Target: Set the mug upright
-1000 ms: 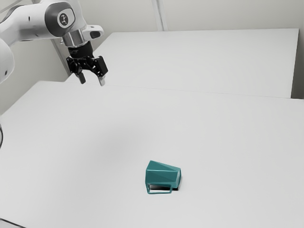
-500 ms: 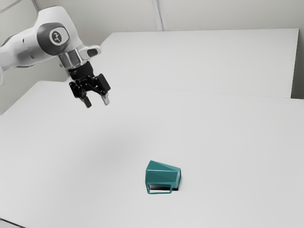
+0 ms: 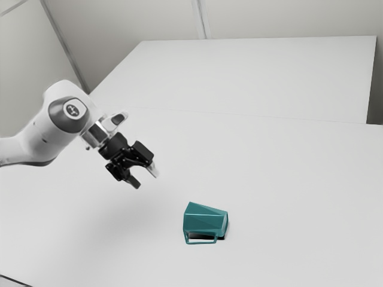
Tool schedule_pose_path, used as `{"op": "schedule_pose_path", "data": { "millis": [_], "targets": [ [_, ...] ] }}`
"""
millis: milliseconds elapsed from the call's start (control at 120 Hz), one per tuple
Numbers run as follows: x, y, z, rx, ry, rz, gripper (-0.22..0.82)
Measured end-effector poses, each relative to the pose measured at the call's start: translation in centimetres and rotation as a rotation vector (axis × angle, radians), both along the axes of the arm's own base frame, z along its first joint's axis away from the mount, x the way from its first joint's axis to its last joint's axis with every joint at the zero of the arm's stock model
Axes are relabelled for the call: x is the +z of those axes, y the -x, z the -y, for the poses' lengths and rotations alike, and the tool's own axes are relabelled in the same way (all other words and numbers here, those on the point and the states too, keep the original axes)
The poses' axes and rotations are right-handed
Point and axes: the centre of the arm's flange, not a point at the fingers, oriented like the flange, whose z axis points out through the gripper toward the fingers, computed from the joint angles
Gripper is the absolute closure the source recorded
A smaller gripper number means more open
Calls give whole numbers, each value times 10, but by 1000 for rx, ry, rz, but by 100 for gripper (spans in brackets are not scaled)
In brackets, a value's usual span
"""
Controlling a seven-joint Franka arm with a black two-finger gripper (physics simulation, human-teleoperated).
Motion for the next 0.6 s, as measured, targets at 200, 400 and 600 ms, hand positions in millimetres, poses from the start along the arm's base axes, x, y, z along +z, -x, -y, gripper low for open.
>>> {"op": "schedule_pose_path", "data": {
  "millis": [200, 400, 600],
  "targets": [
    [-46, -4, 7, 59, 108, 18, 0],
    [-74, 12, 39, 72, 213, 27, 0],
    [-94, 13, 52, 89, 272, 43, 0]
  ]
}}
